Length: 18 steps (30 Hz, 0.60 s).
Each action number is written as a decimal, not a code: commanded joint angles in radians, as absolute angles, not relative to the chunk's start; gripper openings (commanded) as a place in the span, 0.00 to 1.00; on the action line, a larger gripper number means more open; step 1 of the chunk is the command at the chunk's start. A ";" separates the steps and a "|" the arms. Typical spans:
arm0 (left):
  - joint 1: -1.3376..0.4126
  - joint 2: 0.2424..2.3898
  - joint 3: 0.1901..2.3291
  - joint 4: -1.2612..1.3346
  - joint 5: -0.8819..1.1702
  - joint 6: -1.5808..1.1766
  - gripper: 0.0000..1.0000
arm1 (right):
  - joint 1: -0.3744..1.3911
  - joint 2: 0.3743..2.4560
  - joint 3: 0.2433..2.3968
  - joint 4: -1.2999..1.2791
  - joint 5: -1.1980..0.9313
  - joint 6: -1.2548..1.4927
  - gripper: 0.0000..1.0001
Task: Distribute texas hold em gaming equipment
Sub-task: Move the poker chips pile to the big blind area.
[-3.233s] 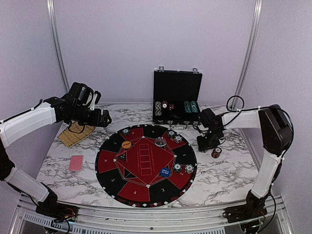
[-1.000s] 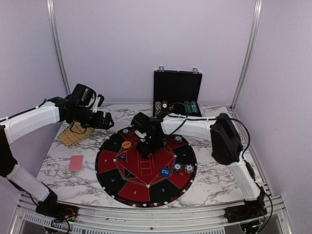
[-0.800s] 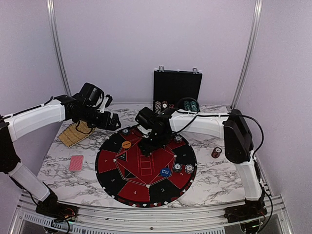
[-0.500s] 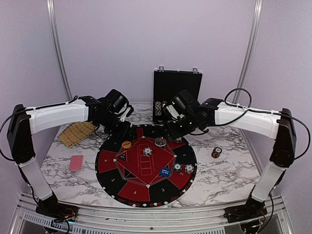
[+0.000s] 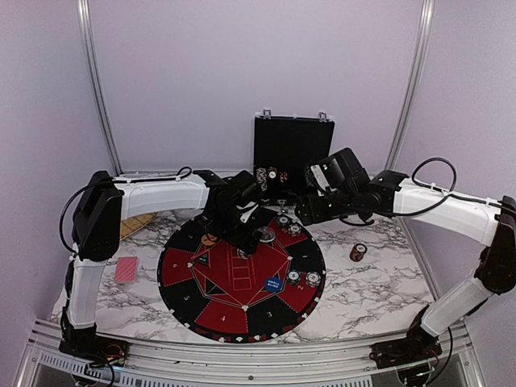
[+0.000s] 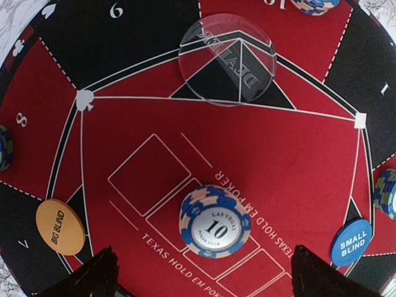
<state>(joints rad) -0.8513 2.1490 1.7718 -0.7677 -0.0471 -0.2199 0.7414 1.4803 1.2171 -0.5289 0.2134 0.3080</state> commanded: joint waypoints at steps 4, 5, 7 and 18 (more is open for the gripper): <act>-0.865 2.253 1.876 -0.869 -0.058 -0.185 0.97 | 0.740 1.435 1.198 -0.492 0.233 0.327 0.82; -0.867 2.263 1.883 -0.871 -0.053 -0.182 0.96 | 0.740 1.433 1.198 -0.491 0.232 0.326 0.82; -0.867 2.276 1.893 -0.874 -0.045 -0.176 0.93 | 0.741 1.433 1.198 -0.491 0.235 0.326 0.82; -0.879 2.335 1.918 -0.880 -0.062 -0.160 0.73 | 0.740 1.432 1.206 -0.489 0.236 0.321 0.82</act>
<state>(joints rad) -0.8726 2.3054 1.8908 -0.8433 -0.0536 -0.1703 0.7414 1.4593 1.1988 -0.5095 0.2199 0.3141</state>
